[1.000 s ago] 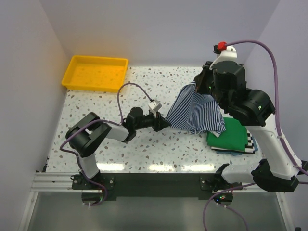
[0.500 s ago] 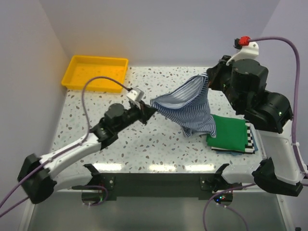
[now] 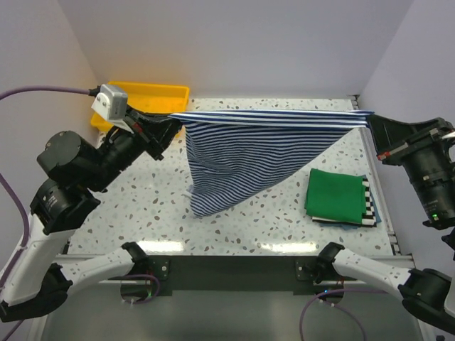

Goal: Fold and stack the tank tops
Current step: Flatten the tank top out

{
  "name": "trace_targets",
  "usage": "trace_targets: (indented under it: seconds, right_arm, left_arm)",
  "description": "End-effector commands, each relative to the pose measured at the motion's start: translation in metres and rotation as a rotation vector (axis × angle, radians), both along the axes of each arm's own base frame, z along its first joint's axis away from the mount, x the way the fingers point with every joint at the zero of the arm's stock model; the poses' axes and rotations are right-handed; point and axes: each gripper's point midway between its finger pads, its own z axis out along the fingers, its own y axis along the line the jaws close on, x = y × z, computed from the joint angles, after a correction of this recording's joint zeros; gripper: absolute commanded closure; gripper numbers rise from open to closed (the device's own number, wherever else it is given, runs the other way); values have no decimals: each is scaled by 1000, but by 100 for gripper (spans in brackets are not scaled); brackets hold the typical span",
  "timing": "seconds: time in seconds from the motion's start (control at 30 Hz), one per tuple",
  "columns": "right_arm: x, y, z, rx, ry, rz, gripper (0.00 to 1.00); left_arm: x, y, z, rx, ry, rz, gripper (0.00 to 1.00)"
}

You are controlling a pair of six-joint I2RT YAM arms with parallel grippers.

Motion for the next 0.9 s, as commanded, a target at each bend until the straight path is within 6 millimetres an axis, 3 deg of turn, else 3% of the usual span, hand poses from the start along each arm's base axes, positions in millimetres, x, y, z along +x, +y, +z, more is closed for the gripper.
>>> trace_targets:
  seconds: [0.0, 0.07, 0.23, 0.37, 0.47, 0.5, 0.57, 0.6, 0.63, 0.67, 0.7, 0.73, 0.77, 0.8, 0.83, 0.87]
  right_arm:
    - [12, 3, 8, 17, -15, -41, 100]
    - [15, 6, 5, 7, -8, -37, 100]
    - [29, 22, -5, -26, 20, -24, 100]
    - [55, 38, -26, -100, 70, -58, 100]
    - [84, 55, -41, -169, 92, -101, 100]
    - [93, 61, -38, -164, 75, -108, 100]
    - [123, 83, -46, -194, 97, -86, 100]
    - [143, 70, -46, -174, 108, -125, 100]
    - [169, 98, -54, -172, 133, 4, 100]
    - [185, 101, -54, -127, 144, 30, 100]
    - [209, 89, -53, -113, 142, 9, 100]
    - [231, 104, -50, -109, 138, 68, 100]
    - [246, 107, -49, -94, 138, 82, 100]
    - [261, 101, -40, -76, 109, 86, 100]
    - [262, 99, -12, -47, 44, 100, 100]
    - [286, 109, -24, -35, 69, 143, 100]
  left_arm:
    - [-3, 6, -11, 102, 50, 7, 100]
    - [-5, 10, -1, 89, 40, 16, 100]
    - [15, 21, -8, 78, 84, 136, 100]
    - [52, 11, -47, 148, 160, 244, 100]
    - [83, -3, -62, 171, 178, 275, 100]
    - [95, -5, -60, 160, 168, 280, 100]
    - [124, -14, -67, 180, 173, 302, 100]
    - [138, -14, -62, 168, 156, 306, 100]
    - [151, -16, -61, 167, 153, 306, 100]
    - [171, -24, -56, 158, 132, 308, 100]
    - [186, -23, -52, 156, 113, 308, 100]
    - [209, -32, -63, 174, 118, 311, 100]
    - [218, -31, -34, 149, 48, 322, 100]
    - [233, -26, -25, 148, 29, 329, 100]
    - [244, -25, -17, 144, 9, 338, 100]
    - [261, -26, 4, 126, -30, 348, 100]
